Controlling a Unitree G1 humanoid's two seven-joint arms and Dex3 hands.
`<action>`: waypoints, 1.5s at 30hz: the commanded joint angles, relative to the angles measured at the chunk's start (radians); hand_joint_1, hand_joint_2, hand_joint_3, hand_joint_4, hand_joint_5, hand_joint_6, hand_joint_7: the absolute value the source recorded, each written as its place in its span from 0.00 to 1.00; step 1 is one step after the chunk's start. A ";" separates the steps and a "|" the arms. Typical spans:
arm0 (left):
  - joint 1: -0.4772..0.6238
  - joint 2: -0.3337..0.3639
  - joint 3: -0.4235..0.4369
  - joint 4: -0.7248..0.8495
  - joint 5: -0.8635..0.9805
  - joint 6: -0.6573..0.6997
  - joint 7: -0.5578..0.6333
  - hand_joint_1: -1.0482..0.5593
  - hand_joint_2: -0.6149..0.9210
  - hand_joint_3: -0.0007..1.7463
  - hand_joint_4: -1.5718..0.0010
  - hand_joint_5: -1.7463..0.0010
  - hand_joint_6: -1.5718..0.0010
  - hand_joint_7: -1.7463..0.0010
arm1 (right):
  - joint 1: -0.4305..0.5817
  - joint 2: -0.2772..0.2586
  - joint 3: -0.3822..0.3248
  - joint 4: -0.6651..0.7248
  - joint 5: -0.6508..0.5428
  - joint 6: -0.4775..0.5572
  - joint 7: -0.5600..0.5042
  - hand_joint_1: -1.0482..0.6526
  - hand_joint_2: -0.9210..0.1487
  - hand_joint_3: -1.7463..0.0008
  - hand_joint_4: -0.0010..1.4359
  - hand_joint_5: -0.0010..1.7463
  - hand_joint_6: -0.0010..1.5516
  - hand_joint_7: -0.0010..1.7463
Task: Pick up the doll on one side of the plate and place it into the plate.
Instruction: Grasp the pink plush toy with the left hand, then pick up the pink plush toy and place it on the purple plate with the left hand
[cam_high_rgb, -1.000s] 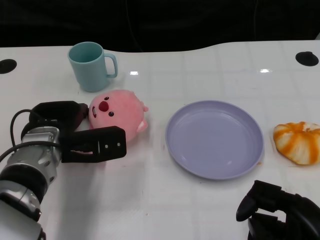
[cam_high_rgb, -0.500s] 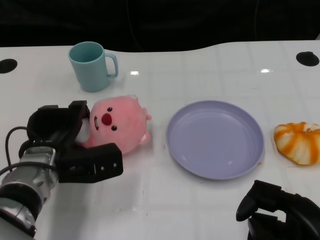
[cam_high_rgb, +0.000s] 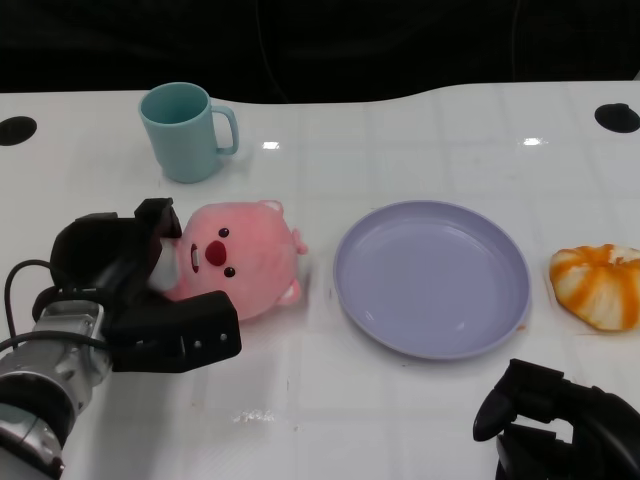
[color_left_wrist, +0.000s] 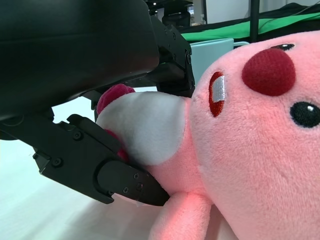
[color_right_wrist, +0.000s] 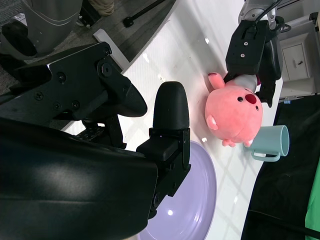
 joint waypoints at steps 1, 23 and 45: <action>0.026 0.025 -0.002 -0.017 0.001 -0.022 0.003 0.53 0.95 0.18 0.45 0.00 0.61 0.00 | -0.004 -0.008 -0.010 0.000 -0.002 -0.005 -0.002 0.57 0.24 0.33 0.46 1.00 0.32 0.92; 0.037 0.131 0.060 -0.209 -0.016 -0.087 -0.024 0.53 0.84 0.37 0.43 0.00 0.61 0.00 | -0.029 0.002 -0.011 0.004 0.007 0.028 -0.021 0.59 0.22 0.32 0.46 1.00 0.31 0.92; 0.123 0.066 0.183 -0.560 -0.131 -0.014 -0.217 0.53 0.67 0.68 0.43 0.00 0.53 0.00 | -0.013 -0.007 -0.028 0.015 0.007 0.012 0.009 0.59 0.21 0.34 0.45 1.00 0.31 0.92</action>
